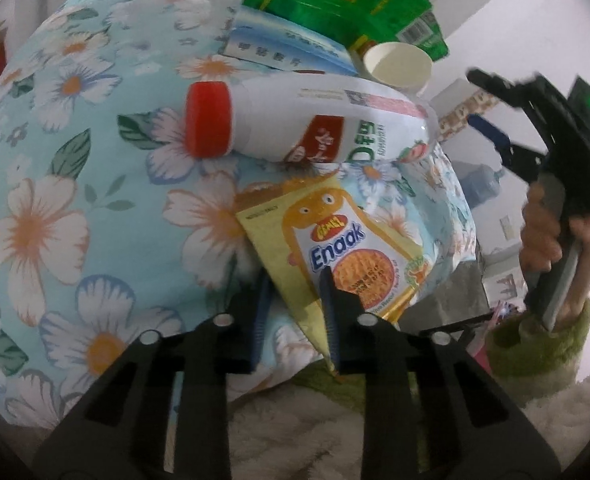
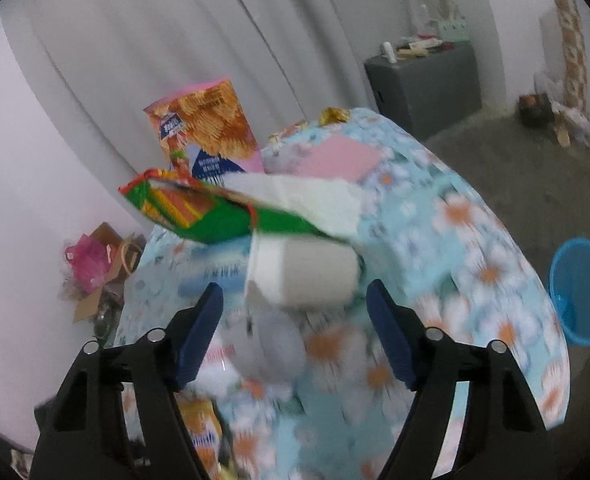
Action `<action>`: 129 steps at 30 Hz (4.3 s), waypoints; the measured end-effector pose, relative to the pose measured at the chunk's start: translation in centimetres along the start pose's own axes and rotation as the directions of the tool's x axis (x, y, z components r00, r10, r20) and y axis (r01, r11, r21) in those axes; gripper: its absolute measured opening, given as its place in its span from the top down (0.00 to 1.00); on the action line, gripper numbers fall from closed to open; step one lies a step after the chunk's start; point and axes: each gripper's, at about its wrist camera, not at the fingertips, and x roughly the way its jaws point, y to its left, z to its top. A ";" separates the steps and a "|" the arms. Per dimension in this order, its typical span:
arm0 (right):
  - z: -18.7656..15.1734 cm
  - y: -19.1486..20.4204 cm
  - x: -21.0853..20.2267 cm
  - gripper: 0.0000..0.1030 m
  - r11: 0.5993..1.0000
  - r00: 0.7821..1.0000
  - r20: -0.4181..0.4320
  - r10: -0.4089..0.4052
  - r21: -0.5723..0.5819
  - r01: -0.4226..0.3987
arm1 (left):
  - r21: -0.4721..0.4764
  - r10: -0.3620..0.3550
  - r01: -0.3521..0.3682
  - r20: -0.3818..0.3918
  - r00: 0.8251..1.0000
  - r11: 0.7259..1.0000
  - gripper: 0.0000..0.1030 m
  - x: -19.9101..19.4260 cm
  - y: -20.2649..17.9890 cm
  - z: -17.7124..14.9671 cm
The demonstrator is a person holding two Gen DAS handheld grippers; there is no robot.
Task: Collect trash
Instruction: 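Grasp the yellow Enaak packet with the left tool while the right tool reaches for the paper cup, then grasp the white paper cup rim with the right tool and lift it, then carry both items over the blue wastebasket and open both tools to drop them, then swing both tools back toward the trash on the bed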
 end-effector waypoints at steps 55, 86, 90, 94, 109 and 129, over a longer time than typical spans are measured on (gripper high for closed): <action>-6.2 -9.7 -0.6 0.89 0.999 0.999 -0.042 -0.025 0.037 0.027 | 0.177 -0.093 0.066 0.149 0.984 0.982 1.00 -4.5 -7.9 1.4; -6.4 -32.4 -20.0 0.97 0.797 0.855 0.213 -0.473 0.518 0.312 | 0.565 -0.237 0.277 -0.145 0.961 0.777 1.00 10.6 -37.5 8.8; -8.1 -38.4 -18.6 0.97 0.708 0.855 0.123 -0.504 0.626 0.327 | 0.605 -0.145 0.259 -0.232 0.962 0.753 1.00 18.4 -42.5 8.4; -8.5 -43.4 -16.4 0.97 0.646 0.859 0.062 -0.507 0.688 0.331 | 0.628 -0.062 0.215 -0.256 0.965 0.748 1.00 26.5 -45.4 9.7; -11.9 -52.9 -9.7 0.36 0.496 0.882 -0.086 -0.464 0.799 0.339 | 0.608 0.040 0.115 -0.236 0.971 0.786 0.31 37.6 -48.3 9.9; -1.5 -30.5 -16.3 0.06 0.769 0.757 0.216 -0.616 0.370 0.521 | 0.575 -0.111 0.195 -0.178 0.978 0.794 0.16 12.1 -37.4 11.1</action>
